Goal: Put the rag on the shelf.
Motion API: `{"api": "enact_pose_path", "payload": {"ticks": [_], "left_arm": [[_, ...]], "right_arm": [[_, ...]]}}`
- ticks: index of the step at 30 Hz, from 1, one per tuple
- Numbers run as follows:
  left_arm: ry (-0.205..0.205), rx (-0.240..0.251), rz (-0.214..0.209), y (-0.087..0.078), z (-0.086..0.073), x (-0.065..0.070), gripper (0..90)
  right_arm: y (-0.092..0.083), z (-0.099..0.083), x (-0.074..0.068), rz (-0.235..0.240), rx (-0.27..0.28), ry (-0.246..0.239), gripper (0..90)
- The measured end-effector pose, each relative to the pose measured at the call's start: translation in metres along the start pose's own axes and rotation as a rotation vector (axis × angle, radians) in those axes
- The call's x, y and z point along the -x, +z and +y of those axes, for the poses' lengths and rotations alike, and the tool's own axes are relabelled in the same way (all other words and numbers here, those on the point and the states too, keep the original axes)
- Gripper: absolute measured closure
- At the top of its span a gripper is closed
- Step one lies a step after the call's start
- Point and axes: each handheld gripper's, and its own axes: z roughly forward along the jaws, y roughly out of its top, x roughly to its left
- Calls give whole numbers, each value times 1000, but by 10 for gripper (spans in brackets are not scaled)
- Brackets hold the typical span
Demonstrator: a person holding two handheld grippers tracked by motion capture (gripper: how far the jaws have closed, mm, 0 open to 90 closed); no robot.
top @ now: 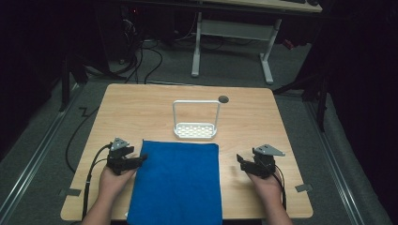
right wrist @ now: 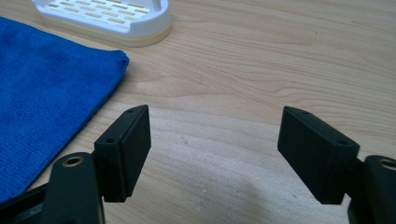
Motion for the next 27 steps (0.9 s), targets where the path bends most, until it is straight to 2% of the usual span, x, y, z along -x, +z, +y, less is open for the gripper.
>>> {"api": "enact_pose_path", "payload": {"ticks": [2,4,7,10,14,15,16,20,23,25,27], "left_arm": [[3,1,14,4,3,-1,335],[-29,22,13,10,6,-5,360],[-18,-2,36,16,9,-6,365],[-1,-4,51,25,16,-6,378],[12,-16,41,33,20,-4,422],[5,-12,42,33,21,-5,449],[-33,-17,26,34,21,-8,468],[-41,-15,7,34,20,-9,511],[-72,-12,-25,34,20,-13,560],[-82,-9,-33,34,21,-14,583],[-92,-9,-38,35,21,-15,619]], "right_arm": [[1,0,-2,11,-6,5,282],[4,0,-4,18,-11,4,291],[4,1,-6,20,-12,9,301],[5,2,-9,24,-5,-7,314],[6,4,-13,25,-12,-21,317],[7,5,-15,27,-12,-24,317],[8,5,-18,29,-15,-19,319],[13,7,-25,52,-27,-23,321],[20,11,-34,67,-43,-28,328],[26,16,-38,76,-43,-37,339],[36,25,-44,86,-66,-35,343]]}}
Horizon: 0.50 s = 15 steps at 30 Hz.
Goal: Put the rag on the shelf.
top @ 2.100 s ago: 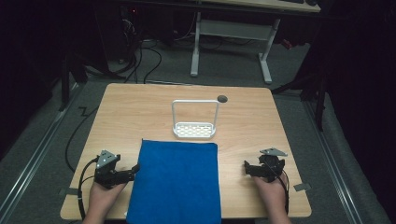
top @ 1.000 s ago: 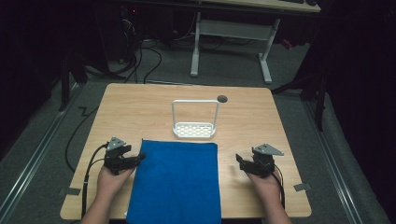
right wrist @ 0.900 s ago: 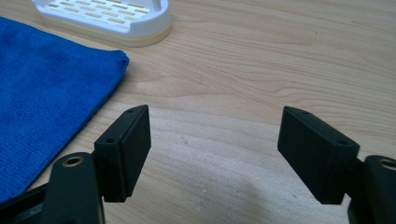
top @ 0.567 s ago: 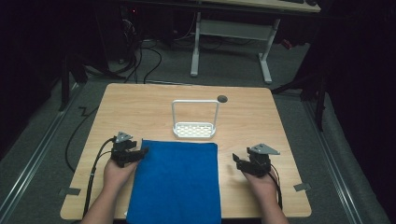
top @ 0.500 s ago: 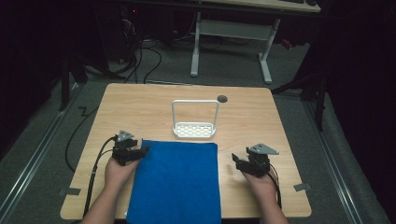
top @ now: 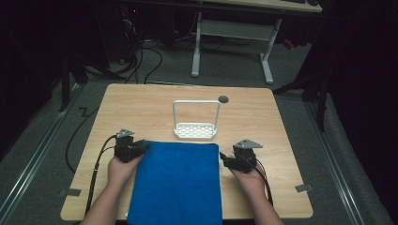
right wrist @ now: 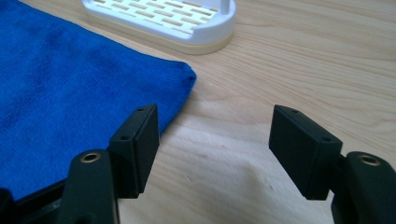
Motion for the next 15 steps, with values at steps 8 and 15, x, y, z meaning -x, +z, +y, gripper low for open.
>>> {"api": "enact_pose_path", "payload": {"ticks": [8,15], "left_arm": [[18,-3,4,1,-1,2,677],[17,-2,12,1,-1,3,717]], "right_arm": [[27,19,-10,14,-34,17,393],[44,29,-17,-1,-75,-7,443]]}}
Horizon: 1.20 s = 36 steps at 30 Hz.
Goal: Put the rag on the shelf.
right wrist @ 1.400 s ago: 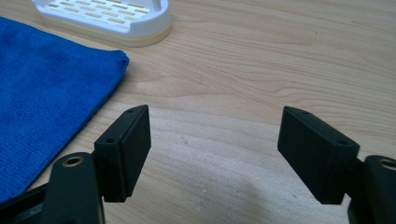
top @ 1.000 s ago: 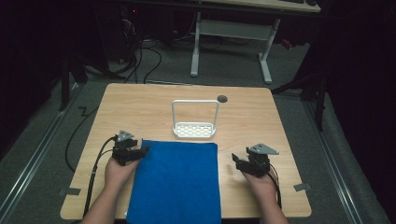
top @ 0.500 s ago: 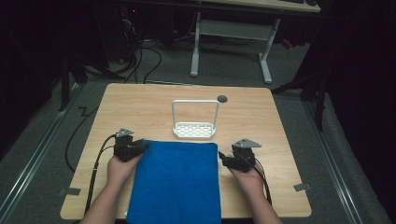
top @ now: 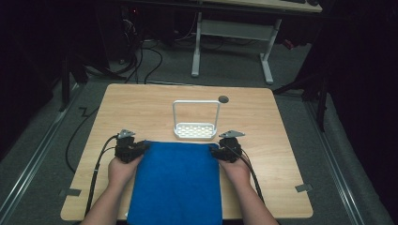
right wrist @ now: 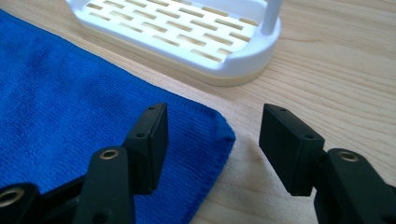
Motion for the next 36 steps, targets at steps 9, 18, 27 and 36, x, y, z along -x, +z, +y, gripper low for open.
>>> {"api": "enact_pose_path", "payload": {"ticks": [9,18,27,36], "left_arm": [[3,-9,4,0,-1,1,819],[17,-3,8,-1,-2,3,887],[36,121,3,-22,-11,14,890],[81,258,45,-50,-9,27,890]], "right_arm": [[0,-2,-1,5,-15,-7,540],[1,-8,3,9,-7,-23,839],[-14,-14,1,63,94,-35,883],[-34,-15,-5,72,196,-40,886]]}}
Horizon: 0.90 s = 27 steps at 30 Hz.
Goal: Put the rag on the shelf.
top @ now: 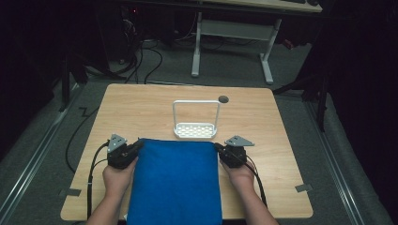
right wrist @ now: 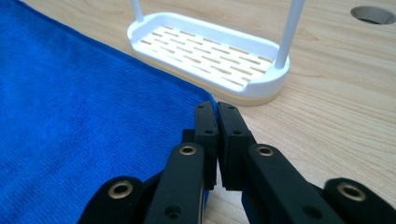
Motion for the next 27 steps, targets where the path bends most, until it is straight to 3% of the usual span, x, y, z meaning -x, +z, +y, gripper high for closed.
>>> {"api": "enact_pose_path", "payload": {"ticks": [9,16,27], "left_arm": [[16,109,3,-19,11,6,890],[59,199,0,-36,23,15,890],[66,282,-29,-55,38,30,890]], "right_arm": [[-23,11,-3,9,124,3,886],[-45,23,-8,-8,224,-20,887],[-71,38,-16,-7,320,-48,888]]}}
